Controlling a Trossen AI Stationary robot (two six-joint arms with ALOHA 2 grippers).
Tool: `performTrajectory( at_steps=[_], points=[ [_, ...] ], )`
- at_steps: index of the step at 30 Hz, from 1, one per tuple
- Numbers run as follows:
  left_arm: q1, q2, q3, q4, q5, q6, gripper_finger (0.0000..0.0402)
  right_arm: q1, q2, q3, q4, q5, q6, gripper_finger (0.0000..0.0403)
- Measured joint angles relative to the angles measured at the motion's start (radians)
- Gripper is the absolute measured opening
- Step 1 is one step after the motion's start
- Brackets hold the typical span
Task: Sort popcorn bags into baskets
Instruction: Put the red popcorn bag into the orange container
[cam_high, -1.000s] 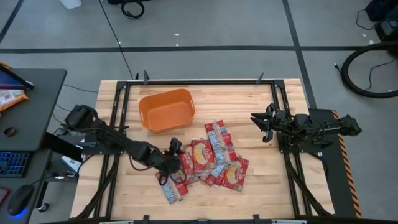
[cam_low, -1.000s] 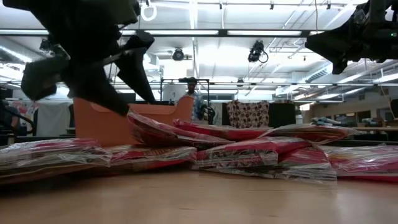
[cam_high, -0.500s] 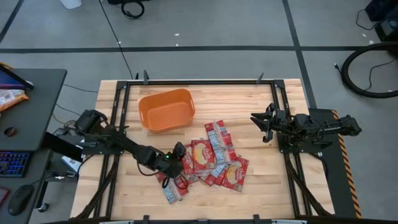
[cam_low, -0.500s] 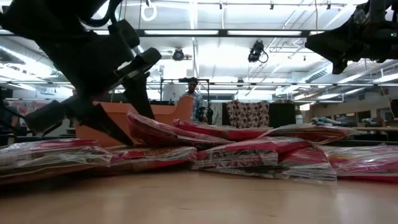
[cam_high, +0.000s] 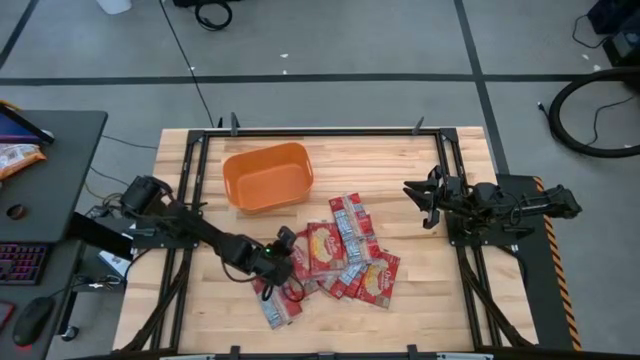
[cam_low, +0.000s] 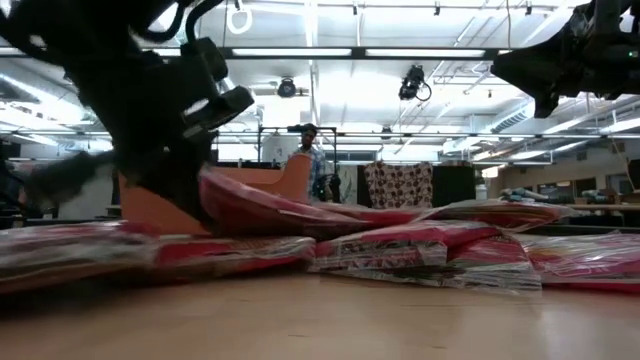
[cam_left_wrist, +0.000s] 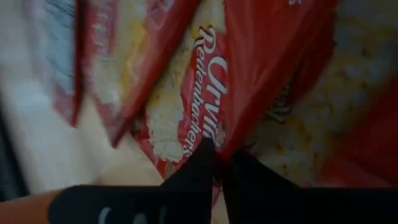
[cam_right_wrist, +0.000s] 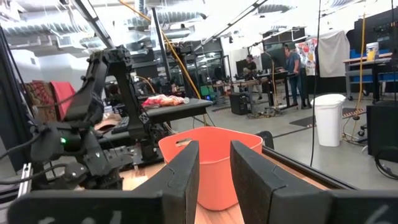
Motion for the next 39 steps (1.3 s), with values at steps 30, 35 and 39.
performTrajectory(
  at_steps=[30, 35, 39],
  points=[
    [0.434, -0.386, 0.291, -0.807, -0.003, -0.759, 0.0024, 0.0, 0.0, 0.0, 0.0, 0.0, 0.0, 0.0095],
    [0.586, -0.351, 0.196, -0.803, -0.001, -0.71, 0.0025, 0.0, 0.0, 0.0, 0.0, 0.0, 0.0, 0.0095],
    [0.684, -0.308, 0.156, -0.766, 0.035, -0.656, 0.0026, 0.0, 0.0, 0.0, 0.001, 0.0, 0.0, 0.0095]
  ],
)
